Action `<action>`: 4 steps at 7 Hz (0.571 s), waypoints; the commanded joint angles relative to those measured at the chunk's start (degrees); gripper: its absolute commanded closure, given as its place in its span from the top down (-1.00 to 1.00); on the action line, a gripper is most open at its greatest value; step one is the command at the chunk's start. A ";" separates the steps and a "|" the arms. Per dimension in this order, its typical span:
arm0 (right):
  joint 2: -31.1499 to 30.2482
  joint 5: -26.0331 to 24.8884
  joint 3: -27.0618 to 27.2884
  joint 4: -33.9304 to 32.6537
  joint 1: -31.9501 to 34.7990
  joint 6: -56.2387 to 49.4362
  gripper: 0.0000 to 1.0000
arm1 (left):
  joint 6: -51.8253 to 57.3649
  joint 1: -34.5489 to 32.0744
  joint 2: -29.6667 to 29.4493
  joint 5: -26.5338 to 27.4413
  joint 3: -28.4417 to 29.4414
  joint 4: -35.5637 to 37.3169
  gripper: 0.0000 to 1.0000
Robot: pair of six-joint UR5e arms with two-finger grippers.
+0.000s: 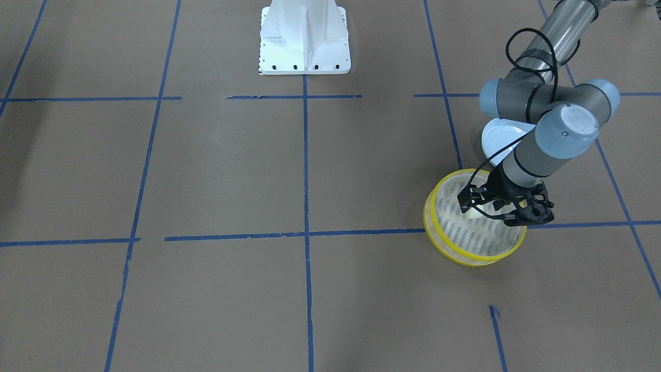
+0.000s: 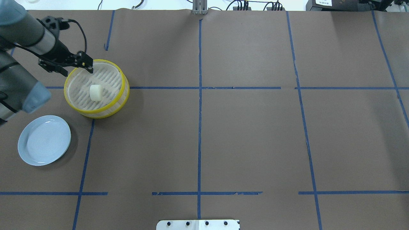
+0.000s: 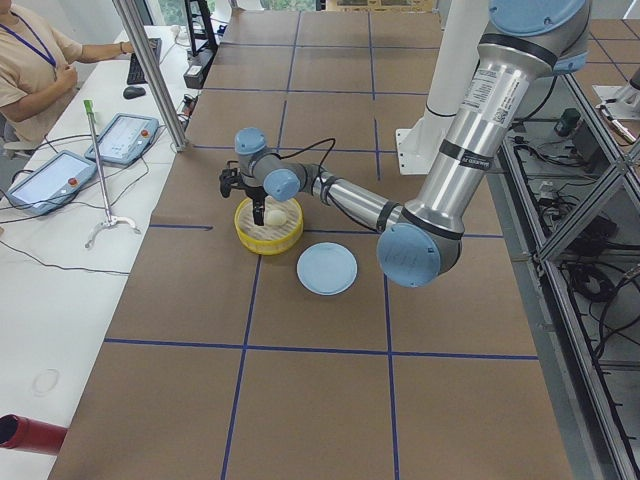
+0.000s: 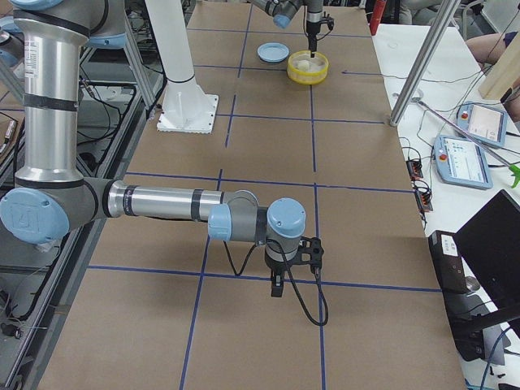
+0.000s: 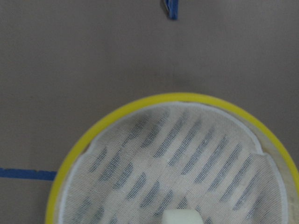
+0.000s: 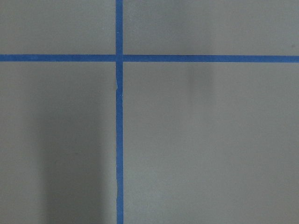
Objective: Place bun in steamer
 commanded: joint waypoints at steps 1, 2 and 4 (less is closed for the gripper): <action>0.00 0.00 0.00 0.00 0.00 0.00 1.00 | 17.78 -10.41 6.39 -3.55 -7.95 10.19 0.98; 0.00 0.00 0.00 0.00 0.00 0.00 1.00 | 29.46 -16.19 11.38 -3.38 -7.71 11.11 0.98; 0.00 0.00 0.00 0.00 0.00 0.00 1.00 | 47.17 -28.51 19.12 -3.81 -5.96 11.29 0.98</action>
